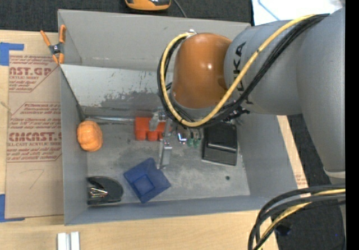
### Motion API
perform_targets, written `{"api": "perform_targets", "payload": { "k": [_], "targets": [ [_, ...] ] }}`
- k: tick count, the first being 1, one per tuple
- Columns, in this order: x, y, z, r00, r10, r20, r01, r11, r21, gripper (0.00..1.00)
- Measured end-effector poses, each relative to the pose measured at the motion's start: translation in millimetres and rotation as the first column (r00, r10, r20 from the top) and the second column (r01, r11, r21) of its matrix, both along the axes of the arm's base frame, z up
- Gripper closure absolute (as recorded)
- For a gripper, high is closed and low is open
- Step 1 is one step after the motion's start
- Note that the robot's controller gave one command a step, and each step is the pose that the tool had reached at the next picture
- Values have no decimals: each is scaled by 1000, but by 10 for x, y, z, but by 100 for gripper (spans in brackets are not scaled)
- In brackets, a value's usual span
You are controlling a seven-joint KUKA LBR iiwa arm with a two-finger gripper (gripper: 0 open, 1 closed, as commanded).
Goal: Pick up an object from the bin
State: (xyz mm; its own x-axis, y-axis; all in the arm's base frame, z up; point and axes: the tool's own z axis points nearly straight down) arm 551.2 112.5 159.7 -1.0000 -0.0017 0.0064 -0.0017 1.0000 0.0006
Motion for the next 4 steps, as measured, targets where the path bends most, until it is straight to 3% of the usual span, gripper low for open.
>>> {"api": "perform_targets", "payload": {
  "k": [1, 2, 3, 4],
  "targets": [
    [19, -6, 46, 1000, -2, 8, 2, 1000, 1, 0],
    [-399, 209, -924, 875, 484, 2, -484, 875, 4, 0],
    [-372, 288, -297, 804, 595, 16, -595, 804, -3, 0],
    [-407, 223, -839, 874, 485, 0, -485, 874, 6, 0]
  ]
}}
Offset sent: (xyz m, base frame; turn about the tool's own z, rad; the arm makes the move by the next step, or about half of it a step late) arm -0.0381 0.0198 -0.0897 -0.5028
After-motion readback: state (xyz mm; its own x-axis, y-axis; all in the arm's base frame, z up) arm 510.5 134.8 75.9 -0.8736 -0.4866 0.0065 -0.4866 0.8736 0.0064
